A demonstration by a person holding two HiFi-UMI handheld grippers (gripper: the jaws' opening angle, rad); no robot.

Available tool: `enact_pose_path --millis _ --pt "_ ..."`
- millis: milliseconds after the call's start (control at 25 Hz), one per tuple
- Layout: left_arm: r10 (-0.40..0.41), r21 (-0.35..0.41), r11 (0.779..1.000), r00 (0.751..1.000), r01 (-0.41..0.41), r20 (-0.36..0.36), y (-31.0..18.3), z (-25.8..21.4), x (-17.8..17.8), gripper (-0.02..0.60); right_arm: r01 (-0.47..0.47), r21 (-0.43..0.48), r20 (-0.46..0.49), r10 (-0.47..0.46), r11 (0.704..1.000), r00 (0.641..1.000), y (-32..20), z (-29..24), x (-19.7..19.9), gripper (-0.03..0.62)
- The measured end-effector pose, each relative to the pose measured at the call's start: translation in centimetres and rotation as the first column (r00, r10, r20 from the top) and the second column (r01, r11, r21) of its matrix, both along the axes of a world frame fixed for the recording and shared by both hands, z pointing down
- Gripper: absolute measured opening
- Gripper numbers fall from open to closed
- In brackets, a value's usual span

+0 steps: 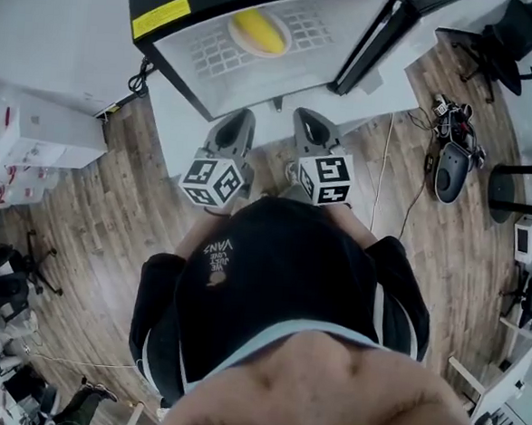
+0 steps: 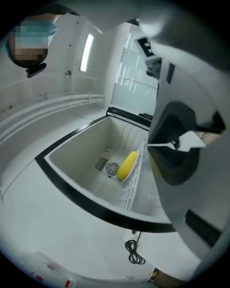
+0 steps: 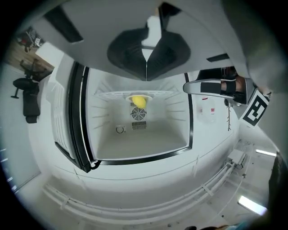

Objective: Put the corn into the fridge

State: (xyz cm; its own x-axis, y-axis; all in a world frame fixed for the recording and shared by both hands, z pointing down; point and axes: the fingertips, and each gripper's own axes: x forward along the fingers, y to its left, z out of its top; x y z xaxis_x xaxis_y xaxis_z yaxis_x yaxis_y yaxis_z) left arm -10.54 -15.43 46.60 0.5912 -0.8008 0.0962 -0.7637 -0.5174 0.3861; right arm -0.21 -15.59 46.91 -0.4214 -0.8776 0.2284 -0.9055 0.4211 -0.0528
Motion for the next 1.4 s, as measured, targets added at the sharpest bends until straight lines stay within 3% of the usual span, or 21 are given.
enact_pose_path --millis 1400 --pt "0.014 -0.003 1.0 1.0 -0.014 -0.005 -0.88 0.2 -0.2 0.029 -0.001 -0.007 -0.042 0.001 1.0 0.999 -0.83 0.3 -0.55 0.012"
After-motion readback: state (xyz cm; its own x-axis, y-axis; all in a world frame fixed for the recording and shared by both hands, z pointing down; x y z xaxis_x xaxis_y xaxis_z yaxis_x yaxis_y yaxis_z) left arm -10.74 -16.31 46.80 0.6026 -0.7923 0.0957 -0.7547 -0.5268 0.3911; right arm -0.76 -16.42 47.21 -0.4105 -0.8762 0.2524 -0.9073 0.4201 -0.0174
